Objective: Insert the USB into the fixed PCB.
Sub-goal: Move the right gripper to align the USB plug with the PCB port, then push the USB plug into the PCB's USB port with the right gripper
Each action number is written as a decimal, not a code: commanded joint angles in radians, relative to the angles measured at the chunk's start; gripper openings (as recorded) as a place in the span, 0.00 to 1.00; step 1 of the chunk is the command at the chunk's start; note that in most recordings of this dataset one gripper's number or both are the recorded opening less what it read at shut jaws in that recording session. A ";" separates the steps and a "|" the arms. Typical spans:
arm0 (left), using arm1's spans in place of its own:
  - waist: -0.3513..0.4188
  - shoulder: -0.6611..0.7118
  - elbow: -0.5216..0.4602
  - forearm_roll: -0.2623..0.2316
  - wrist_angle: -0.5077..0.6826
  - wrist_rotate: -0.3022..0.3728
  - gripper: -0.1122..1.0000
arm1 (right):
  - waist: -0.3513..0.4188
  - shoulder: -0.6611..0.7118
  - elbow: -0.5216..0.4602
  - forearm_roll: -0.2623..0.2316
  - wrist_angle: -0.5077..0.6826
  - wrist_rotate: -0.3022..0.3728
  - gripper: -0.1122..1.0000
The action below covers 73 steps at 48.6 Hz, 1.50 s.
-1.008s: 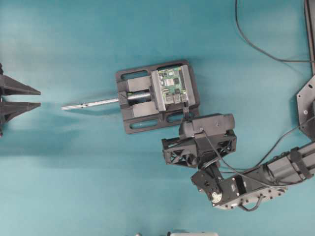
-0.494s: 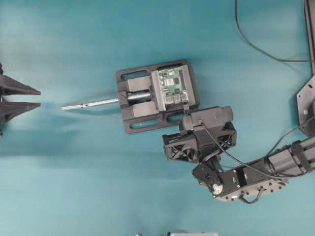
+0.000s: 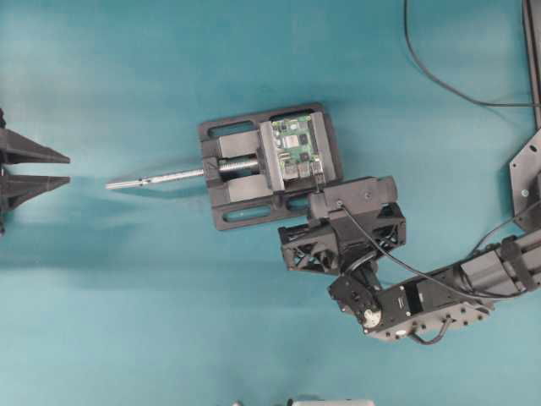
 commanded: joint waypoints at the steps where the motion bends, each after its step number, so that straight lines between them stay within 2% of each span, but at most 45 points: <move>1: 0.003 0.008 -0.012 0.005 -0.009 0.000 0.59 | -0.003 -0.038 -0.006 -0.003 0.000 -0.003 0.29; 73: 0.003 0.008 -0.012 0.003 -0.008 0.000 0.59 | -0.017 -0.037 -0.021 -0.014 0.009 -0.032 0.29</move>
